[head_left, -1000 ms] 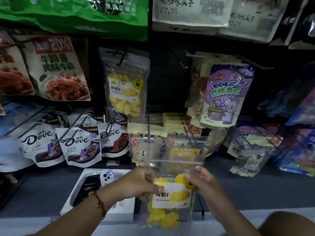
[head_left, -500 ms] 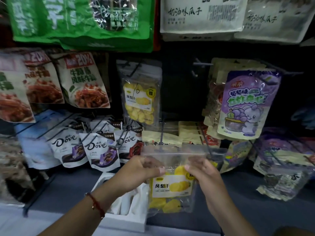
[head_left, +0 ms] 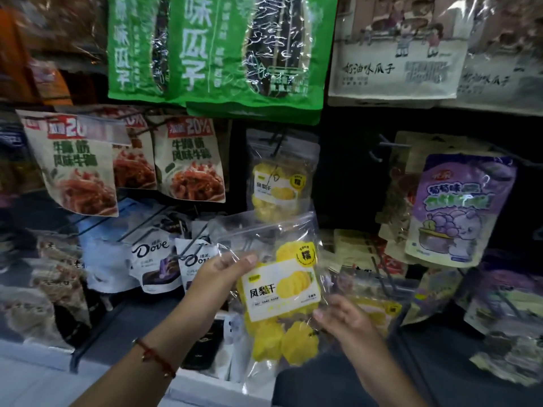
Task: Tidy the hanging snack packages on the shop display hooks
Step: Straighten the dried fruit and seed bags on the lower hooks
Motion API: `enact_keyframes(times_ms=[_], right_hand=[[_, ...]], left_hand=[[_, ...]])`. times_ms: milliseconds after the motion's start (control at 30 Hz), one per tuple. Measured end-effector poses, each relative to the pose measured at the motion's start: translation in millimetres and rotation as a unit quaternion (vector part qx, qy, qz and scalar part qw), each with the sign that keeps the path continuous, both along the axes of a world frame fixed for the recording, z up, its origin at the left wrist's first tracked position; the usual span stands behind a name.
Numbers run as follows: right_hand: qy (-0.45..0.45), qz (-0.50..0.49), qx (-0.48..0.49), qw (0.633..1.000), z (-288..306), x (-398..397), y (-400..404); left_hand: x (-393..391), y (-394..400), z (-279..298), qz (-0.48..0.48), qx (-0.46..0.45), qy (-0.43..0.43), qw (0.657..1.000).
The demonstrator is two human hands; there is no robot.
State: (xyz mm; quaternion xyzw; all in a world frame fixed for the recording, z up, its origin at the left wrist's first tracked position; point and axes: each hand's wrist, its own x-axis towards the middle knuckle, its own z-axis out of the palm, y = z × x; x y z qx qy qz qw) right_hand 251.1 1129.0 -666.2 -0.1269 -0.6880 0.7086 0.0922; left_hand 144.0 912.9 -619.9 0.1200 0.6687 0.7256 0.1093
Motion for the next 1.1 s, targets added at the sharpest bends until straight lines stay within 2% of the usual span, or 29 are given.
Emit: enact_keyframes(times_ms=[200,300,433,500,567,667,867,1000,1100], right_hand=[[-0.030,0.024,-0.016,0.999,-18,-5,-9],[-0.079,0.064,-0.065,0.993,-31,-8,-11],[-0.156,0.101,-0.118,0.976,-50,-2,-17],[-0.139,0.093,-0.133,0.977,-54,1,-20],[-0.117,0.045,-0.136,0.983,-53,1,-16],[-0.078,-0.011,-0.163,0.983,-48,-1,-3],[-0.083,-0.066,-0.116,0.988,-51,-6,9],[-0.074,-0.069,-0.116,0.988,-48,-15,12],[-0.063,-0.058,-0.106,0.991,-44,-20,16]], left_hand=[[-12,-8,-9,0.008,0.042,-0.007,0.999],[-15,-6,-17,0.002,0.021,-0.033,0.999],[-9,-1,-33,-0.061,-0.019,-0.100,0.993],[-5,1,-47,-0.110,-0.062,-0.114,0.985],[1,5,-60,-0.155,-0.114,-0.116,0.974],[11,13,-74,-0.163,-0.172,-0.107,0.966],[9,25,-80,-0.166,-0.204,-0.035,0.964],[0,33,-72,-0.152,-0.216,0.000,0.965],[-11,32,-62,-0.179,-0.239,0.009,0.954]])
